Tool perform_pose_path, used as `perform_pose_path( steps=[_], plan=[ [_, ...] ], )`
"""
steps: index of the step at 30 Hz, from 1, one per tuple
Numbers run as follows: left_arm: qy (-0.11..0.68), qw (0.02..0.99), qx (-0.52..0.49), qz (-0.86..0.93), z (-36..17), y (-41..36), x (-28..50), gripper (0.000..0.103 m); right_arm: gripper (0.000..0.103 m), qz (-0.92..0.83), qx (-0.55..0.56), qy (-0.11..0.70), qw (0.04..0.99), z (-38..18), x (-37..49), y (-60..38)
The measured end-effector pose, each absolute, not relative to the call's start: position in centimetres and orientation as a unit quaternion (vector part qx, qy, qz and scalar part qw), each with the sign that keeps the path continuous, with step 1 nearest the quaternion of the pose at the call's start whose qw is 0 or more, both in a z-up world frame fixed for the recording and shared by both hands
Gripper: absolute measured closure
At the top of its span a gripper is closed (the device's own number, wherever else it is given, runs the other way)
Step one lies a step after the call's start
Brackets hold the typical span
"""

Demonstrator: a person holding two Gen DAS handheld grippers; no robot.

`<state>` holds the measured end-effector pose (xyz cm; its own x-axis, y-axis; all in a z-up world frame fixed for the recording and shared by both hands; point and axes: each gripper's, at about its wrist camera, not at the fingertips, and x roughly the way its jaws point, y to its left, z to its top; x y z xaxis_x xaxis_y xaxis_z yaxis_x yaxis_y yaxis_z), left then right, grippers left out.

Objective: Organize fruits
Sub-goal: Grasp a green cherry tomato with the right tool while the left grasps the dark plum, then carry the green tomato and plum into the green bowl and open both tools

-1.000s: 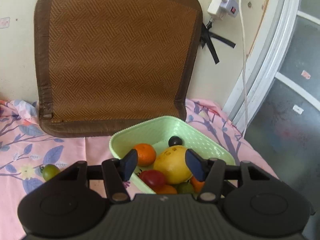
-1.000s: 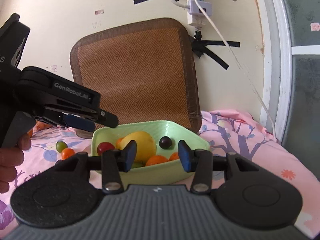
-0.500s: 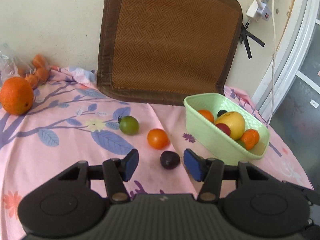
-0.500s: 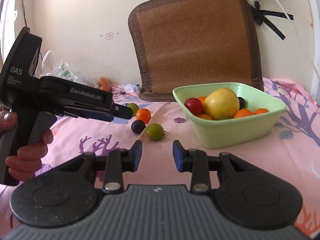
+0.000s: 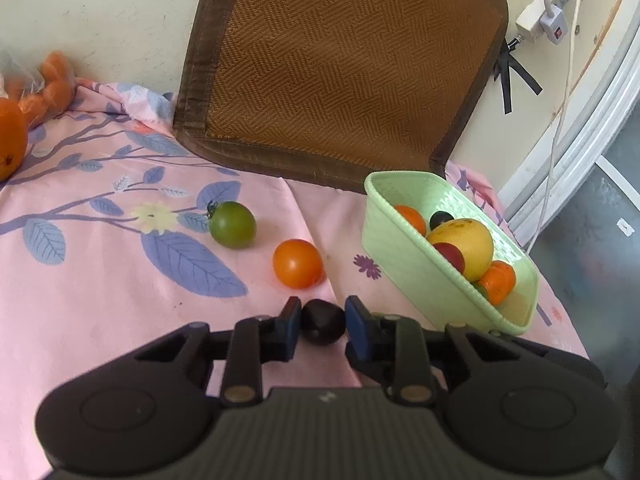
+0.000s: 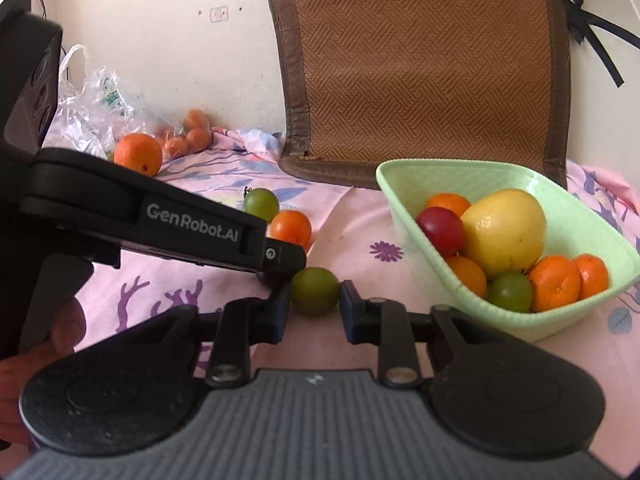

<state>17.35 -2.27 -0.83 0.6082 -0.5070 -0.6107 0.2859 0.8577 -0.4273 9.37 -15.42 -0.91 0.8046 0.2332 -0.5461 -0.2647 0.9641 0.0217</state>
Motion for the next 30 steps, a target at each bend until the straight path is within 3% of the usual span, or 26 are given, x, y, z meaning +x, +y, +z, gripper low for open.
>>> perform_pose_path(
  steps=[12,17,20,24,30],
  plan=[
    [0.330,0.907,-0.071,-0.252,0.8,-1.0,4.0,0.078,0.074,0.153,0.004,0.254,0.955,-0.9,-3.7,-18.3],
    [0.331,0.915,-0.035,-0.230,-0.4,-1.0,1.3,0.077,0.073,0.130,0.005,0.269,0.954,-1.7,-4.6,-18.7],
    [0.327,0.919,-0.015,-0.220,-0.7,-1.6,0.9,0.073,0.073,0.129,0.013,0.271,0.954,-1.8,-4.8,-18.7],
    [0.310,0.925,0.004,-0.221,-0.2,-2.2,-0.4,0.055,0.072,0.134,0.006,0.267,0.954,-1.6,-5.7,-18.6],
    [0.315,0.926,0.017,-0.206,-0.2,-2.4,-0.5,0.058,0.072,0.133,0.007,0.264,0.955,-1.7,-5.7,-18.8]
  ],
)
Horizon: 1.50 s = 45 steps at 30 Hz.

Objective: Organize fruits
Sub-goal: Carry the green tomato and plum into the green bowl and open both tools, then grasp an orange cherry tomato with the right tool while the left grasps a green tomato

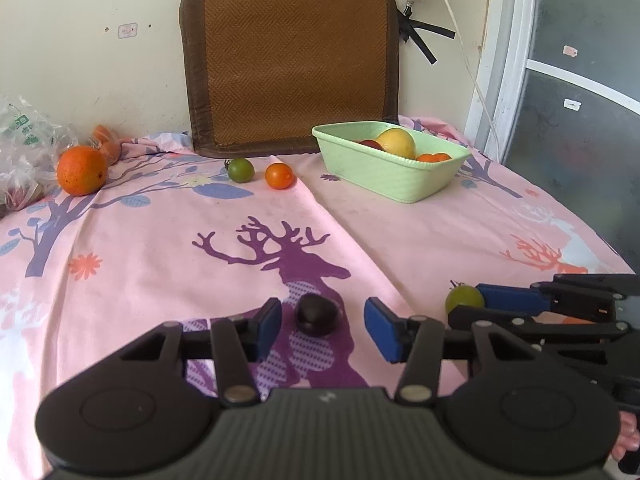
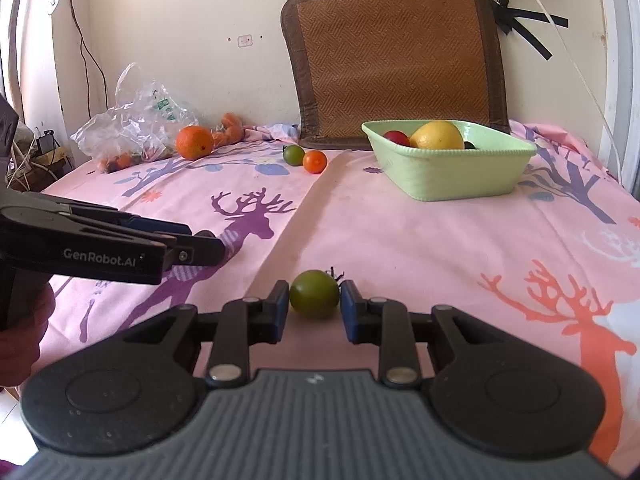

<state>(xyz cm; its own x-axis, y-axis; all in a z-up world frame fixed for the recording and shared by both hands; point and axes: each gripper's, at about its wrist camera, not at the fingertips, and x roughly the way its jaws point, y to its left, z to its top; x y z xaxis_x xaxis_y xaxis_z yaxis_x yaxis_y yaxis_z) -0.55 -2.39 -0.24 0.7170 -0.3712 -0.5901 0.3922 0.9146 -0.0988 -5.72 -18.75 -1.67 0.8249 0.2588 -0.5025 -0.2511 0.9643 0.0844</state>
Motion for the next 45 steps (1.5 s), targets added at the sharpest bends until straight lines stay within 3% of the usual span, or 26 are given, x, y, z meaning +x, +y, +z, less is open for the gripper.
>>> perform_pose_path(
  steps=[1,4,6,15,20,26,31,36,45],
  plan=[
    [0.317,0.926,0.018,-0.204,-0.4,-2.4,-0.3,0.059,0.072,0.134,0.007,0.264,0.955,-1.7,-5.7,-18.7],
    [0.325,0.924,0.021,-0.202,-0.8,-2.5,0.0,0.077,0.072,0.137,0.007,0.268,0.954,-1.8,-5.6,-18.8],
    [0.321,0.925,0.023,-0.202,-0.8,-2.4,-0.1,0.078,0.073,0.140,0.001,0.268,0.953,-2.1,-5.6,-18.7],
    [0.307,0.917,-0.001,-0.254,2.7,-4.8,3.0,0.078,0.074,0.100,0.019,0.206,0.973,0.2,-3.3,-21.9],
    [0.283,0.917,-0.002,-0.281,5.3,-9.4,8.5,0.077,0.073,0.051,0.032,0.171,0.983,1.6,0.8,-25.1],
    [0.307,0.913,-0.014,-0.270,5.1,-13.8,16.0,0.077,0.073,0.025,0.023,0.173,0.984,1.2,5.5,-27.0],
    [0.332,0.909,-0.020,-0.250,4.2,-14.7,20.1,0.066,0.072,0.025,0.031,0.169,0.985,0.4,6.7,-27.4],
    [0.327,0.912,-0.043,-0.244,4.7,-12.6,20.6,0.063,0.072,0.008,0.037,0.144,0.989,0.7,5.7,-27.9],
    [0.288,0.938,-0.085,-0.173,6.9,-0.3,19.0,0.063,0.073,0.083,0.067,0.107,0.989,3.7,3.5,-25.8]
  ],
)
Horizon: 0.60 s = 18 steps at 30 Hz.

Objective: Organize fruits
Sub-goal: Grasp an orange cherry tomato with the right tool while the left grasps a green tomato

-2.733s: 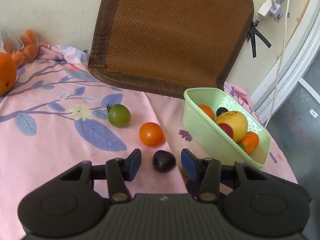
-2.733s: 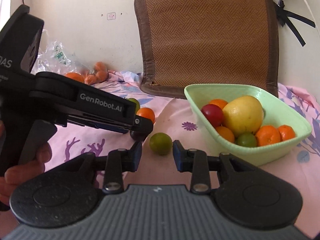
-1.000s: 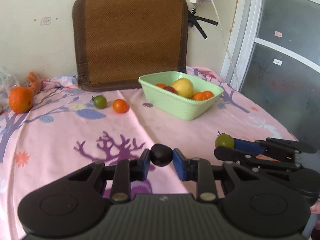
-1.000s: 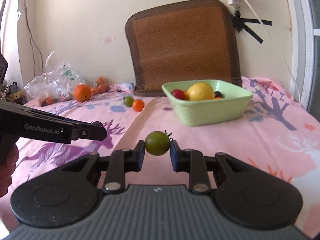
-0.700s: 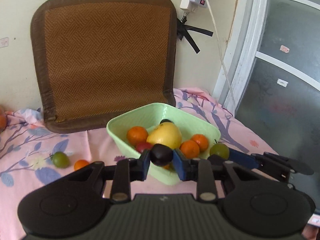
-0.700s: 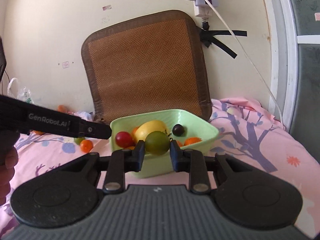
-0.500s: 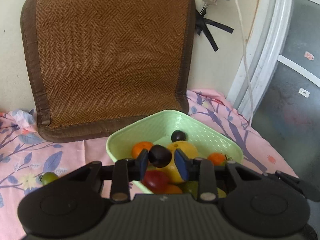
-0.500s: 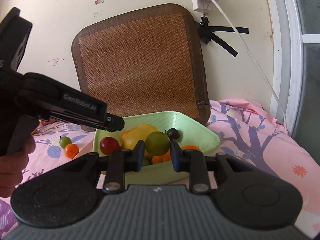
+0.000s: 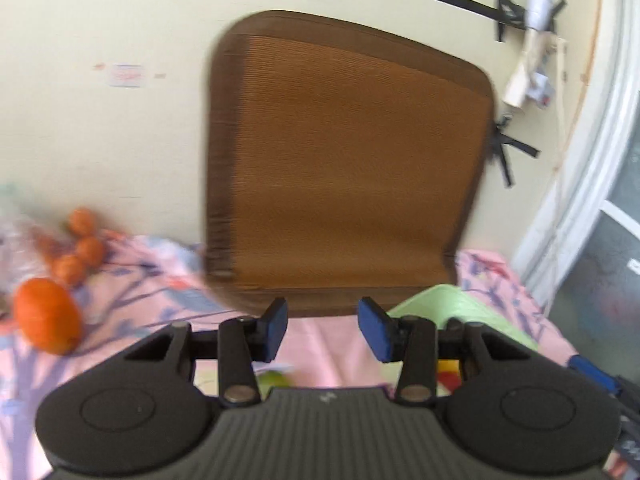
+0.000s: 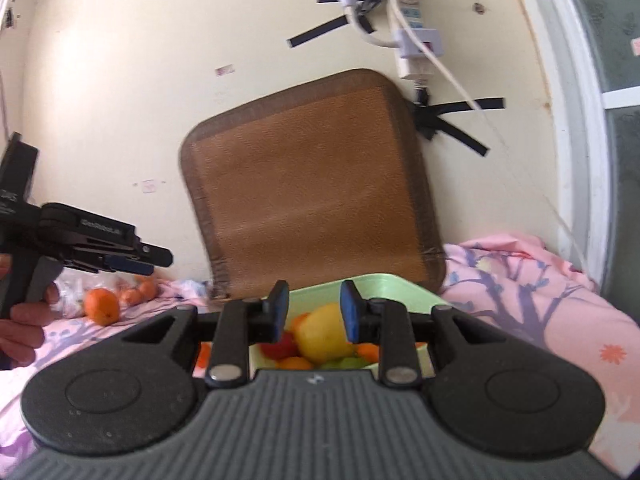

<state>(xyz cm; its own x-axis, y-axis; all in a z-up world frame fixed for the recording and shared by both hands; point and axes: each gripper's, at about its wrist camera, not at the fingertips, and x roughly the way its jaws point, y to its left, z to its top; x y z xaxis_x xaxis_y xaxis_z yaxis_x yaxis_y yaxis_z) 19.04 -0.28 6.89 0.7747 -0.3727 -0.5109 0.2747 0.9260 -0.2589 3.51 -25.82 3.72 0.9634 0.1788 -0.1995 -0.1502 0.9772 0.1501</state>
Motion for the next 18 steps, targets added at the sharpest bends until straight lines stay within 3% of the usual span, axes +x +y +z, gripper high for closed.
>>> perform_pose_path(
  steps=[7,12,16,18],
  plan=[
    [0.358,0.913,-0.114,-0.161,2.0,2.2,20.9,0.063,0.073,0.177,0.001,0.215,0.960,1.8,8.0,-17.6],
    [0.389,0.892,-0.150,-0.173,-0.1,1.1,23.6,0.063,0.072,0.161,-0.072,0.237,0.955,0.3,11.8,-13.4],
    [0.394,0.894,-0.132,-0.169,-1.1,-0.2,24.4,0.054,0.071,0.146,-0.097,0.268,0.947,-0.9,14.7,-12.3],
    [0.386,0.900,-0.121,-0.162,-1.2,-0.4,24.2,0.064,0.071,0.143,-0.105,0.289,0.941,-1.6,16.1,-12.2]
  ],
)
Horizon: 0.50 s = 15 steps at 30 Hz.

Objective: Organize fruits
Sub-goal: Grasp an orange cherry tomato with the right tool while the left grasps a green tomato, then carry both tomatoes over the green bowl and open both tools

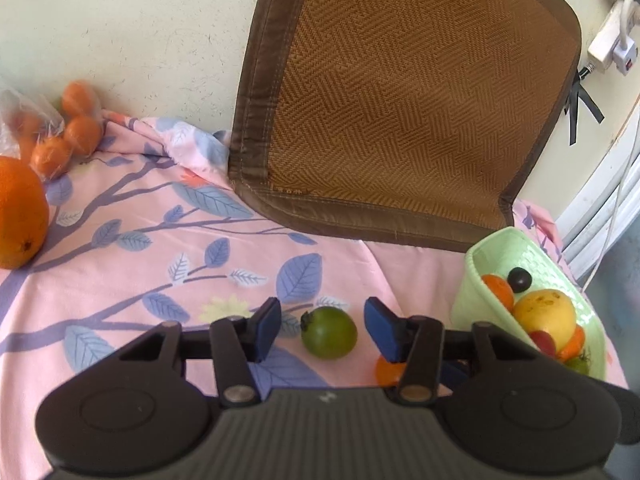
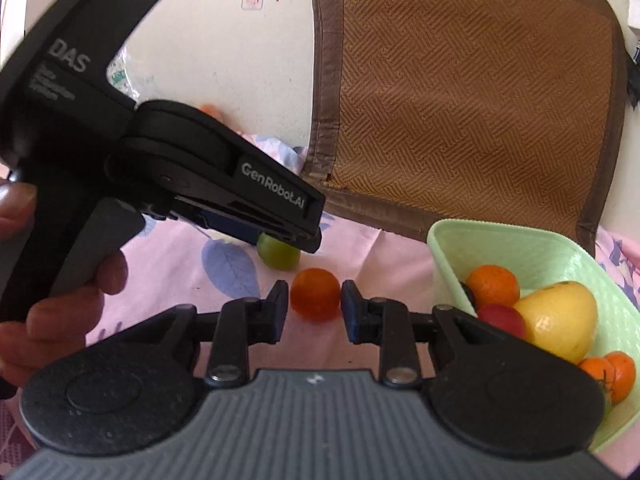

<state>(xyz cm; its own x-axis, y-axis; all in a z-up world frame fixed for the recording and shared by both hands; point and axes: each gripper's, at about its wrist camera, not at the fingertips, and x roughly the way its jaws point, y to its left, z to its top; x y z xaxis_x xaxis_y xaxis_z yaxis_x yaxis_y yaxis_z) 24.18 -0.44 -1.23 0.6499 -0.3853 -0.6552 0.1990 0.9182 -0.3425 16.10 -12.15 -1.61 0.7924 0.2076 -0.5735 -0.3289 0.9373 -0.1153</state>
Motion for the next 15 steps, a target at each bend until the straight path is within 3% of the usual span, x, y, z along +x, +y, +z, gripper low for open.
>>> perform_pose_path(
  steps=[2,9,15],
  plan=[
    [0.384,0.898,-0.125,-0.172,-1.2,-0.4,23.8,0.075,0.073,0.149,-0.093,0.294,0.940,-1.5,16.5,-12.4],
    [0.360,0.901,-0.126,-0.205,1.1,0.8,16.2,0.075,0.073,0.168,-0.047,0.260,0.950,0.2,8.6,-14.9],
    [0.312,0.923,-0.036,-0.222,1.7,-0.8,4.9,0.074,0.073,0.155,-0.011,0.249,0.956,-0.4,-1.7,-17.5]
  ],
)
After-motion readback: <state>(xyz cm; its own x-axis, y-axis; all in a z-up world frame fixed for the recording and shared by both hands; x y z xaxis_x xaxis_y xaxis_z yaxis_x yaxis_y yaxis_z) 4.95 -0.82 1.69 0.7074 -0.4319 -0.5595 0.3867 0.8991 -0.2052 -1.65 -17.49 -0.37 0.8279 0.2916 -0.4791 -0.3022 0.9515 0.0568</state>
